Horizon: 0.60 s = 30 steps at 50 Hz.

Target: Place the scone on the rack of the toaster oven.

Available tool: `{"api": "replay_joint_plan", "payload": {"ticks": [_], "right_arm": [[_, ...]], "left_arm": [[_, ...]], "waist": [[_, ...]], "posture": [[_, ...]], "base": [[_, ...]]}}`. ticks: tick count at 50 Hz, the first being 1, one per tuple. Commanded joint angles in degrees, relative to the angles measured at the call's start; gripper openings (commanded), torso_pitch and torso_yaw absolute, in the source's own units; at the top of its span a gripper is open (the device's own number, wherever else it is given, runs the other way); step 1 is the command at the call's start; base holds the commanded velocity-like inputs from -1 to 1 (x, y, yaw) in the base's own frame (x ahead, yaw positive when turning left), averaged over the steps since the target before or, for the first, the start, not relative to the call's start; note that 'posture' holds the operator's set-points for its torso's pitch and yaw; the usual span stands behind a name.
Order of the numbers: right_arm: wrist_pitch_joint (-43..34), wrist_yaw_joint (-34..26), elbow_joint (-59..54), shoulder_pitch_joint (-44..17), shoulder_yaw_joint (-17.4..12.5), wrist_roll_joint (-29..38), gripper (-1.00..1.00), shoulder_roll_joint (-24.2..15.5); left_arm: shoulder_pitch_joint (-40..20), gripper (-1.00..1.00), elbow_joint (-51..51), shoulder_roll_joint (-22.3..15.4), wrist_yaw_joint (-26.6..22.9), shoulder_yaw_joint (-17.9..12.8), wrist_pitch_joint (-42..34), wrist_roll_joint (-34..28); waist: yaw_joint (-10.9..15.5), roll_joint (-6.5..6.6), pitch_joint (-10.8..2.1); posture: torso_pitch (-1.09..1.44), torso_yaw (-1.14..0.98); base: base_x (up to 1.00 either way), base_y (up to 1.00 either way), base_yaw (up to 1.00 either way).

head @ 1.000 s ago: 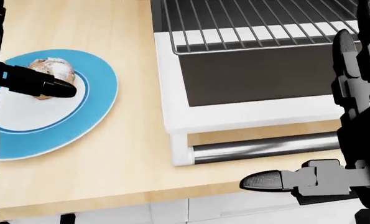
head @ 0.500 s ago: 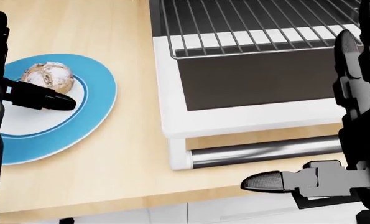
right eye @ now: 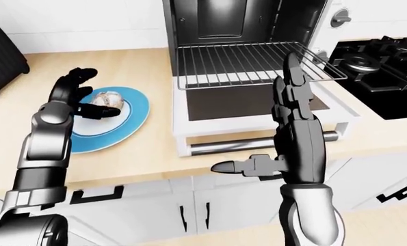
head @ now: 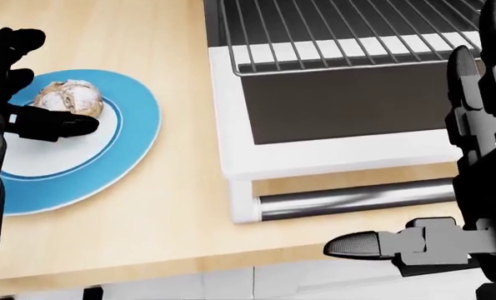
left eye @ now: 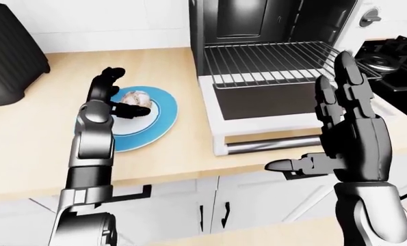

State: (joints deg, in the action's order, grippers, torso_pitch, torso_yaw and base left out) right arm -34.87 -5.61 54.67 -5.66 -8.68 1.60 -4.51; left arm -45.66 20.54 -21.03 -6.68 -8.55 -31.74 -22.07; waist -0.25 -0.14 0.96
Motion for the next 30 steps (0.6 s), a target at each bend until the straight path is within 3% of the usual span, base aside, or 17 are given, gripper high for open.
{"api": "replay_joint_plan", "payload": {"ticks": [1, 20, 22, 23, 29, 30], "right_arm": [[2.0, 0.1, 1.4, -0.8, -0.2, 0.1, 1.00, -0.2], [3.8, -0.1, 0.6, 0.5, -0.7, -0.4, 1.00, 0.1], [3.9, -0.1, 0.5, 0.6, -0.7, -0.4, 1.00, 0.1], [3.9, -0.1, 0.5, 0.6, -0.7, -0.4, 1.00, 0.1], [4.1, 0.0, 0.2, 0.5, -0.6, -0.5, 1.00, 0.1], [4.1, 0.0, 0.1, 0.5, -0.7, -0.4, 1.00, 0.1]], "left_arm": [[-2.1, 0.44, -1.7, -0.6, 0.4, -0.2, 1.4, 0.0], [-2.4, 0.30, -1.6, 0.0, -0.1, 0.4, 1.5, -0.2], [-2.2, 0.16, -2.1, 0.1, -0.4, 0.5, 1.2, -0.3], [-2.1, -0.05, -2.4, 0.2, -0.5, 0.4, 1.0, -0.2], [-1.5, -0.13, -2.9, 0.3, -0.8, 0.4, 0.9, -0.4], [-1.7, -0.25, -2.6, 0.3, -0.6, 0.3, 1.1, -0.3]], "waist": [[-0.1, 0.16, -1.18], [0.1, 0.13, -1.32], [0.1, 0.13, -1.36], [0.1, 0.13, -1.37], [0.1, 0.15, -1.42], [0.1, 0.17, -1.44]], "posture": [[0.00, 0.00], [0.00, 0.00], [0.00, 0.00], [0.00, 0.00], [0.00, 0.00], [0.00, 0.00]], "base": [[0.00, 0.00, 0.00], [0.00, 0.00, 0.00], [0.00, 0.00, 0.00], [0.00, 0.00, 0.00], [0.00, 0.00, 0.00], [0.00, 0.00, 0.00]]}}
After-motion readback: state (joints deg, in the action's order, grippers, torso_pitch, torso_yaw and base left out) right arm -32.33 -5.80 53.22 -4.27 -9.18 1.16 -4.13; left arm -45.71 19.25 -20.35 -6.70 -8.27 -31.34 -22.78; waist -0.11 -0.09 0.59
